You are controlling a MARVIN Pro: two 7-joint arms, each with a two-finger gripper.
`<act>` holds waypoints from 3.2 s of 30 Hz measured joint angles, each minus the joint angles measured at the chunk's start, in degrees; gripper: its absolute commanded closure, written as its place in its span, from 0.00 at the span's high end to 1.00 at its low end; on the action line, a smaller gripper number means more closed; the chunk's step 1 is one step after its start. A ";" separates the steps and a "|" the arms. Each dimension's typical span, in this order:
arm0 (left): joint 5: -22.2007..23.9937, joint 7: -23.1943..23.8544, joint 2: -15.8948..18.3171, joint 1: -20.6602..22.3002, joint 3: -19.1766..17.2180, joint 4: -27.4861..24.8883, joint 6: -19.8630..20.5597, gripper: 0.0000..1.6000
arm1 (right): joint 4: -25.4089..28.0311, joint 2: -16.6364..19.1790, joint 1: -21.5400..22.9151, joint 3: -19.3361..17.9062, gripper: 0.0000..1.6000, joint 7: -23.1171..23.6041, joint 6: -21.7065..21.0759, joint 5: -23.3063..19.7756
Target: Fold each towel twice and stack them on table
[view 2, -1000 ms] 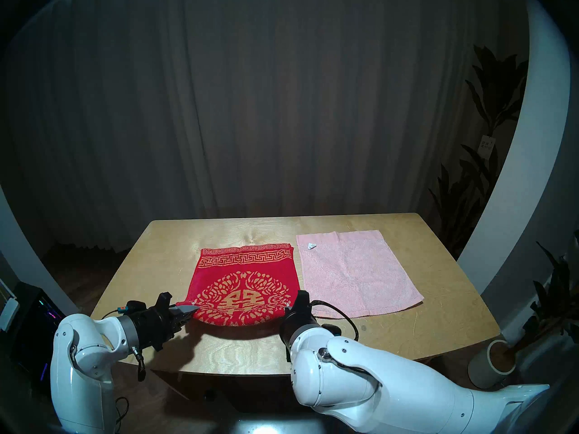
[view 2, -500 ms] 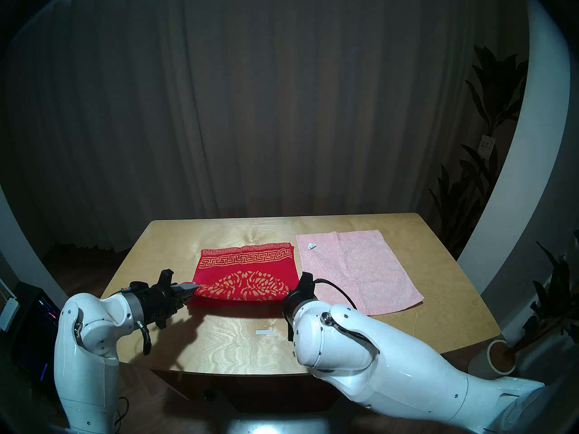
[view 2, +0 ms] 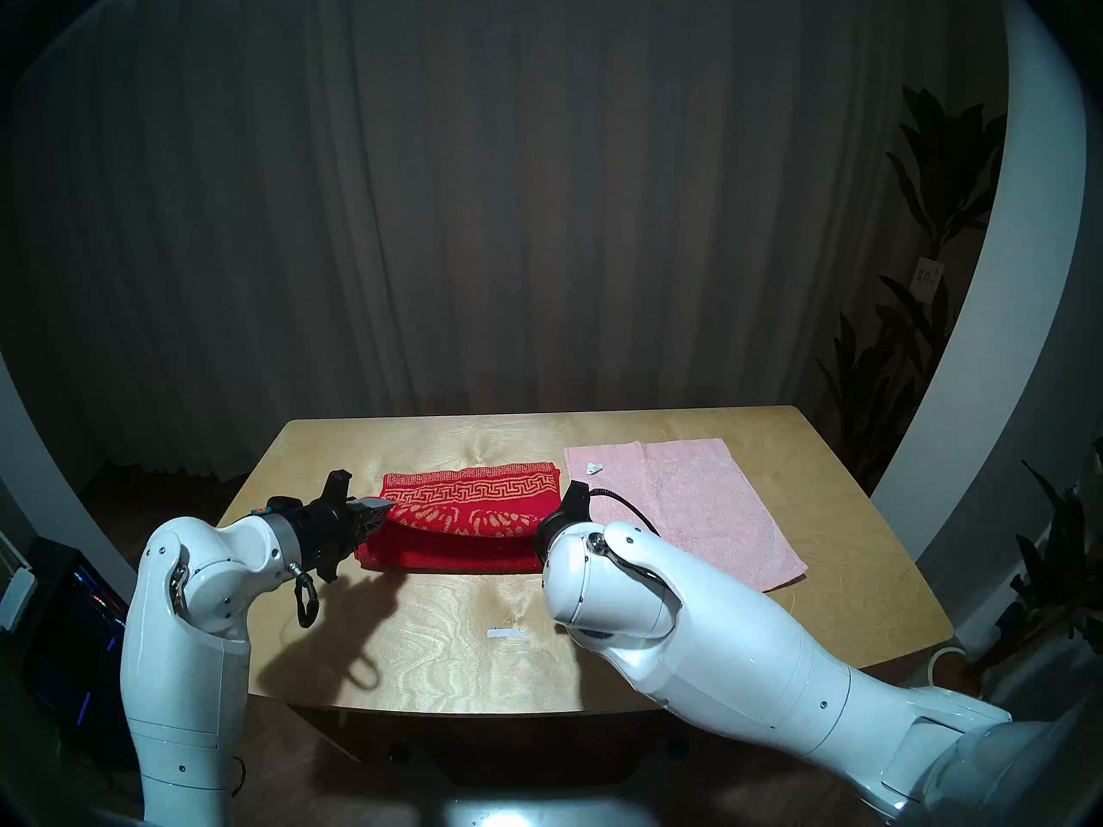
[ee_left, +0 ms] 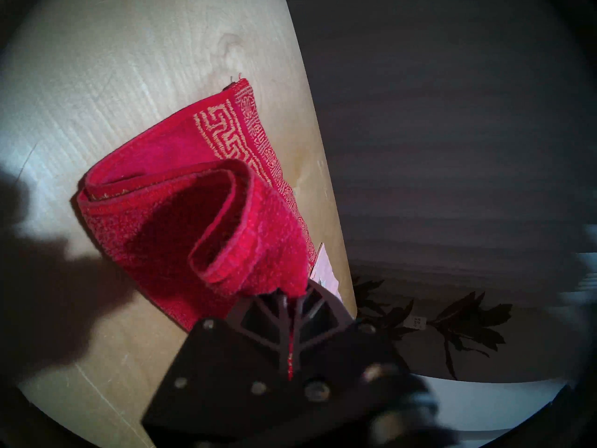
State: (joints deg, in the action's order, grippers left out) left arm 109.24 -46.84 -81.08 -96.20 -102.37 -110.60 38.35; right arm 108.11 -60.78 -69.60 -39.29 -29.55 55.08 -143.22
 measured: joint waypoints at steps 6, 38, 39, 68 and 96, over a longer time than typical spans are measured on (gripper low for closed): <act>-1.90 -0.49 0.57 3.20 2.56 4.02 -2.09 0.00 | -4.65 -1.98 3.41 0.19 0.00 -1.83 -0.37 1.21; -8.66 -1.42 1.60 17.96 6.70 20.85 -7.67 0.11 | -35.94 -14.91 21.25 5.55 0.00 -7.08 -16.24 9.07; -8.90 -1.39 1.61 18.27 7.01 21.28 -7.75 0.08 | -36.78 -15.24 21.59 5.60 0.00 -7.08 -16.45 9.11; -17.53 0.90 2.02 23.01 12.01 27.34 -13.18 1.00 | -60.49 -26.74 28.21 3.91 1.00 -0.31 -23.92 8.50; -17.27 13.09 4.02 13.69 9.24 12.79 -12.49 1.00 | -49.50 -23.74 28.36 -0.30 1.00 0.25 -26.04 4.04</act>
State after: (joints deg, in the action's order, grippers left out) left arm 91.98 -33.75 -77.07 -82.51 -93.13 -97.81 25.86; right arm 58.61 -84.53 -41.24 -39.59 -29.30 29.04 -139.17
